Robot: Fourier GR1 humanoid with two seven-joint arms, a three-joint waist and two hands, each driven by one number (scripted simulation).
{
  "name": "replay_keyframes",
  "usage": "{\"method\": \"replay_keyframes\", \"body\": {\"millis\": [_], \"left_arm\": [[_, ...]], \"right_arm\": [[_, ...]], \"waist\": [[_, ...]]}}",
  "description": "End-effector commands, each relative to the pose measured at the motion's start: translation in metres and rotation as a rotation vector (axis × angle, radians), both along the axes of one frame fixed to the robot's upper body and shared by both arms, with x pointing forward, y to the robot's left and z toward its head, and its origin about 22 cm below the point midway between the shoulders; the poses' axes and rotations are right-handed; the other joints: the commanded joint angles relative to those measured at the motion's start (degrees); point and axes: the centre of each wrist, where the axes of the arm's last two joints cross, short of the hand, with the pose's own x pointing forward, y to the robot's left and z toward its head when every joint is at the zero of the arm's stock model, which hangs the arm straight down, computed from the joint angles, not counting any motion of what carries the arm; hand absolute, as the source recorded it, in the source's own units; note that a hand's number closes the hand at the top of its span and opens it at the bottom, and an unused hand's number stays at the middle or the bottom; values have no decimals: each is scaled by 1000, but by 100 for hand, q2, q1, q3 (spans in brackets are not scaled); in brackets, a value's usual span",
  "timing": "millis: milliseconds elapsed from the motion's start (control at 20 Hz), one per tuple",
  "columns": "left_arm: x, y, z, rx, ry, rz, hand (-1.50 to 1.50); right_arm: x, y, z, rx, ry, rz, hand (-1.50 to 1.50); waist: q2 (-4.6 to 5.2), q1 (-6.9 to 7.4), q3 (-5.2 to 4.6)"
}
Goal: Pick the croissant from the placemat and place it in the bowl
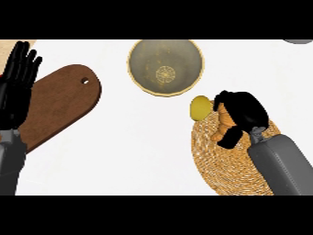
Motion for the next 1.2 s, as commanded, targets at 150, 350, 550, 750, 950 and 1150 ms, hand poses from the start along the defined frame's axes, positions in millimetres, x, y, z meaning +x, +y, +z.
{"method": "replay_keyframes", "body": {"millis": [150, 350, 550, 750, 950, 1150], "left_arm": [[8, -23, 10, 0, -44, -95, 0], [12, -29, 15, -3, -52, -113, 0], [13, -31, 14, 9, -49, -112, 0], [14, -36, 13, 3, -43, -132, 0], [17, -37, 19, 1, -53, -118, 0], [19, -38, 18, 6, -39, -103, 0]], "right_arm": [[42, -21, 65, -68, -56, 312, 150], [60, -43, 110, -45, -163, 412, 150], [75, -63, 144, 26, -228, 486, 150], [84, -77, 170, 175, -258, 624, 150], [91, -94, 196, 288, -314, 751, 150], [101, -100, 212, 464, -289, 866, 150]], "waist": [[223, 480, 32], [234, 463, 52], [272, 510, 52], [259, 483, 54], [213, 406, 50], [173, 345, 30]]}}
